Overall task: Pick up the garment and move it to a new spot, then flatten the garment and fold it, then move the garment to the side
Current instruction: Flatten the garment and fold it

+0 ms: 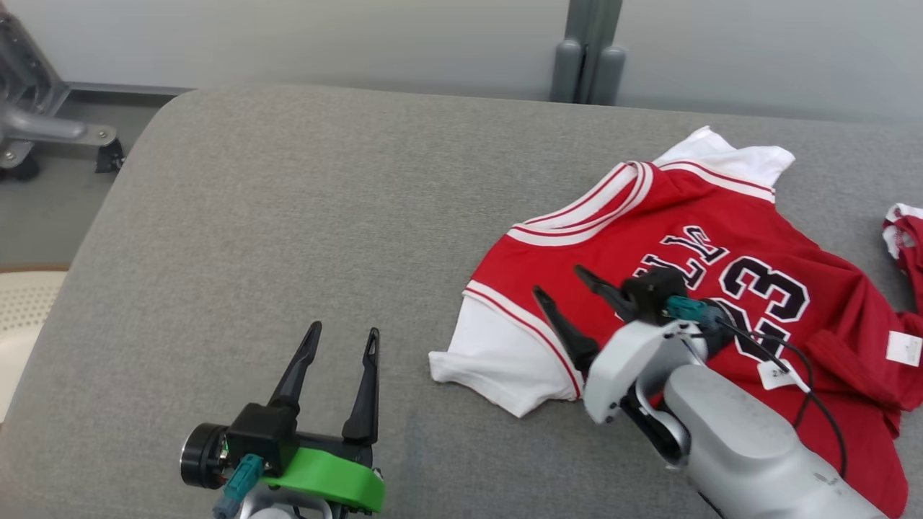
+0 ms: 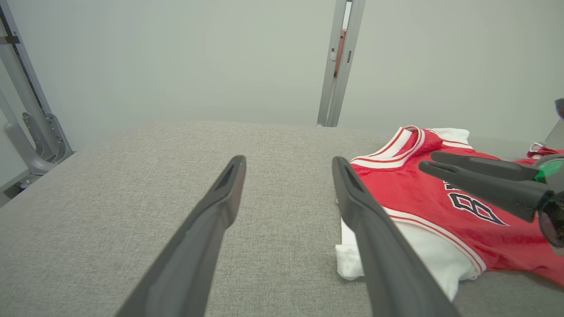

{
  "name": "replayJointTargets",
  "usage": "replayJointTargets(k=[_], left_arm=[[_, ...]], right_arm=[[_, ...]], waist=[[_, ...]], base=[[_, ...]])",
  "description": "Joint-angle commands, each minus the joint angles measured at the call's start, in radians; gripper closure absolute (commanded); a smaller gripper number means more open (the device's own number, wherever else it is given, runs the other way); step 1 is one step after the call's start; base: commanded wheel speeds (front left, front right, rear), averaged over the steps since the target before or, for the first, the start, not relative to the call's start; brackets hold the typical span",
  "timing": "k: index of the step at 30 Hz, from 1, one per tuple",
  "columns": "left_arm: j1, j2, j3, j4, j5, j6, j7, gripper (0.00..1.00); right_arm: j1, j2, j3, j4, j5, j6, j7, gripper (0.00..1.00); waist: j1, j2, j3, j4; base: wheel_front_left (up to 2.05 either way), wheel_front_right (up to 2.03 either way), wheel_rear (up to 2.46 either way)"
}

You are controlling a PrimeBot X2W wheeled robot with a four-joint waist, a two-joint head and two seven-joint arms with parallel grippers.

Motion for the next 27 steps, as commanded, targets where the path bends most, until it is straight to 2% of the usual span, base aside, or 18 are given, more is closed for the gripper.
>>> replayJointTargets(k=[1,4,8,12,16,22,27], left_arm=[[0.011,0.003,0.012,-0.007,0.009,0.000,0.000,0.00],[0.019,0.003,0.027,-0.009,0.010,-0.005,0.000,0.00],[0.029,0.003,0.052,-0.011,0.014,-0.007,0.000,0.00],[0.044,0.003,0.068,0.006,0.020,-0.016,0.000,0.00],[0.051,0.003,0.072,0.049,0.035,-0.013,0.000,0.00],[0.025,0.003,0.060,0.132,0.057,-0.001,0.000,0.00],[-0.011,0.003,0.064,0.217,0.075,0.017,0.000,0.00]], right_arm=[[0.054,-0.019,-0.032,-0.023,-0.028,-0.001,-0.003,0.00],[0.137,-0.063,-0.161,-0.093,-0.092,-0.001,-0.003,0.00],[0.269,-0.085,-0.334,-0.188,-0.190,-0.001,-0.003,0.00],[0.391,-0.065,-0.494,-0.275,-0.285,-0.001,-0.003,0.00],[0.488,-0.015,-0.608,-0.333,-0.365,-0.001,-0.003,0.00],[0.526,0.047,-0.642,-0.373,-0.425,0.000,-0.003,0.00],[0.509,0.062,-0.639,-0.386,-0.439,0.000,-0.003,0.00]], waist=[[0.0000,0.0000,-0.028,-0.078],[0.0000,0.0000,-0.041,-0.123],[0.0000,0.0000,-0.053,-0.178],[0.0000,0.0000,-0.063,-0.223],[0.0000,0.0000,-0.068,-0.256],[0.0000,0.0000,-0.061,-0.296],[0.0000,0.0000,-0.042,-0.322]], base=[[0.00,0.00,0.00],[0.00,0.00,0.00],[0.00,0.00,0.00],[0.00,0.00,0.00],[0.00,0.00,0.00],[0.00,0.00,0.00],[0.00,0.00,0.00]])
